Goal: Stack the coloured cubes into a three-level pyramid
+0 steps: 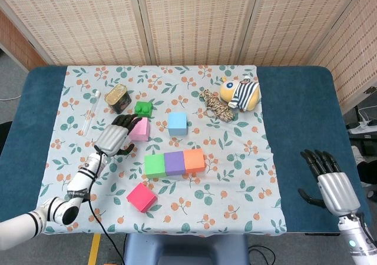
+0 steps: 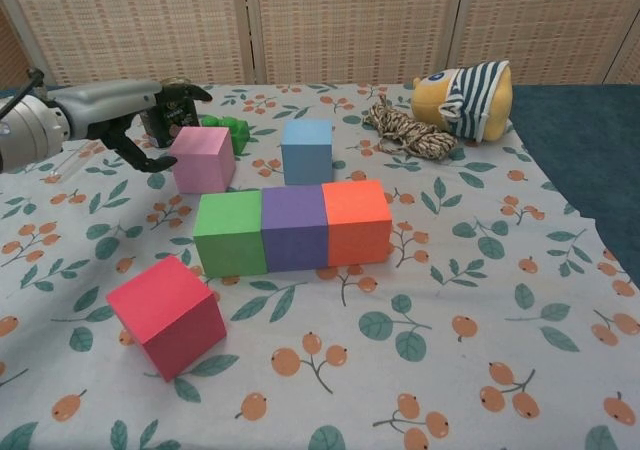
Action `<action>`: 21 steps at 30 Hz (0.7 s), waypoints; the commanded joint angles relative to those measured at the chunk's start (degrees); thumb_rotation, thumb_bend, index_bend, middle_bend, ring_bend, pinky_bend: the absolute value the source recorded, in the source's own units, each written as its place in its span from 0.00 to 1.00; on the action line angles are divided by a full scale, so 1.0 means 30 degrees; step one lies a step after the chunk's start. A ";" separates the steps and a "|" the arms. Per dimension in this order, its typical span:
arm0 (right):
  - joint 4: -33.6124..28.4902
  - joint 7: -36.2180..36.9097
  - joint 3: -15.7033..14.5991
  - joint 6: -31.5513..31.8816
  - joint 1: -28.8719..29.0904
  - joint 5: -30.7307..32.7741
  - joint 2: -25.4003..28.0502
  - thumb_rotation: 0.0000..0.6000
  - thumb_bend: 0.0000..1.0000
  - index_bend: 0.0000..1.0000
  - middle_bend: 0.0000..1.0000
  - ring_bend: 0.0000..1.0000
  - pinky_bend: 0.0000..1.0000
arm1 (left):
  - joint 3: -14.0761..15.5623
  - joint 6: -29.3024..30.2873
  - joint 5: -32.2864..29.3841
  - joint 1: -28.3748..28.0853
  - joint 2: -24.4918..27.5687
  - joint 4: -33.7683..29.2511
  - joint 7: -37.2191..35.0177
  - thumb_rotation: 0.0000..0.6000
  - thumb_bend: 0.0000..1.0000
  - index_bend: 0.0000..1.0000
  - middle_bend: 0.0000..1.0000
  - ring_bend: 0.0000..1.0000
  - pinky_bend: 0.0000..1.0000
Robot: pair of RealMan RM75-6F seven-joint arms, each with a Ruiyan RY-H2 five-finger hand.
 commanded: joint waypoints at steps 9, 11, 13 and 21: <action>0.0064 -0.0332 0.0946 -0.1095 -0.0416 -0.0106 -0.0068 0.88 0.20 0.01 0.06 0.00 0.06 | -0.0024 -0.2050 -0.1802 -0.2130 -0.2619 0.4639 0.0640 1.00 0.40 0.00 0.00 0.00 0.08; 0.0089 -0.0365 0.1106 -0.1328 -0.0456 -0.0080 -0.0091 0.88 0.20 0.01 0.06 0.00 0.06 | 0.0040 -0.2279 -0.1908 -0.2247 -0.2800 0.4977 0.0457 1.00 0.40 0.00 0.00 0.00 0.08; 0.0111 -0.0395 0.1246 -0.1568 -0.0487 -0.0058 -0.0095 0.88 0.20 0.01 0.06 0.00 0.06 | 0.0085 -0.2222 -0.1810 -0.2321 -0.2980 0.5229 0.0186 1.00 0.40 0.00 0.01 0.00 0.08; 0.0091 -0.0435 0.1612 -0.2015 -0.0718 -0.0294 -0.0038 0.88 0.20 0.01 0.06 0.00 0.06 | 0.0283 -0.1666 -0.1609 -0.2533 -0.3711 0.6531 0.0221 1.00 0.39 0.00 0.26 0.02 0.08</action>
